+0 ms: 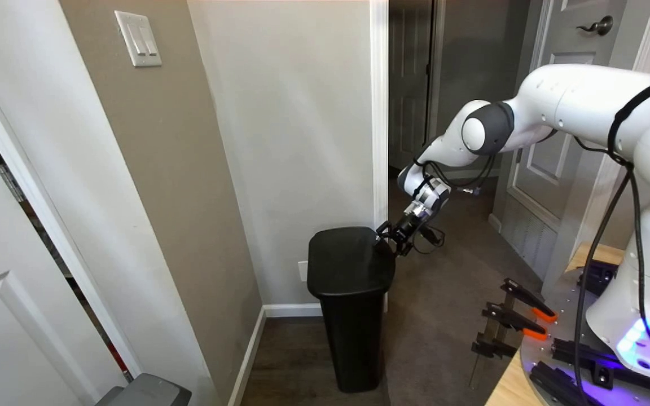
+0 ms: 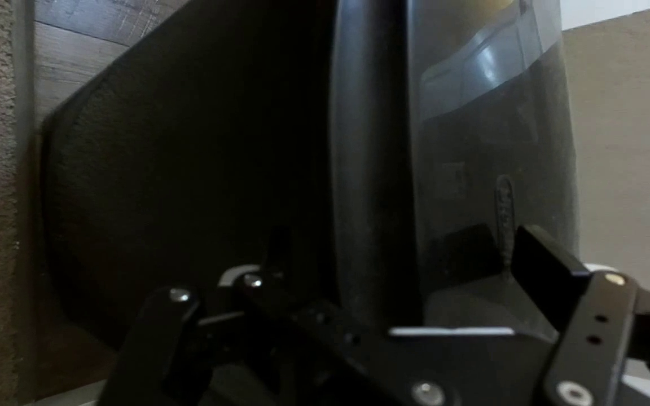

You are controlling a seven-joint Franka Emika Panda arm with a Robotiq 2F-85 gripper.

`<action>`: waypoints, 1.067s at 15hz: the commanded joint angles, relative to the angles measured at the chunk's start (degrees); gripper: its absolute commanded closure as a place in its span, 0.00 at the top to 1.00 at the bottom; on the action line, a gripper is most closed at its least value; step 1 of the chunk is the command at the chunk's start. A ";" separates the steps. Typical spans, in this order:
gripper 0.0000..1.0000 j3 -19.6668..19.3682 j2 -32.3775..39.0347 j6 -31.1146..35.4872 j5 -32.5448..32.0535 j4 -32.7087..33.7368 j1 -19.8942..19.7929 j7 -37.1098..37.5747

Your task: Open the black trash can

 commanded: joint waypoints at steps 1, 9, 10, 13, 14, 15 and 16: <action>1.00 0.08 -2.38 -0.24 0.58 -2.28 -0.58 -0.13; 1.00 -0.06 -9.23 0.65 1.46 -8.69 -0.57 -3.19; 1.00 0.05 -9.87 0.47 1.52 -9.28 -0.63 -3.40; 1.00 0.19 -11.22 -0.39 1.25 -10.38 -0.76 -3.36; 1.00 0.24 -11.67 -0.66 1.11 -10.78 -0.75 -3.37; 1.00 0.35 -12.08 -1.08 0.98 -11.17 -0.79 -3.41; 1.00 0.39 -12.35 -1.35 0.85 -11.42 -0.72 -3.36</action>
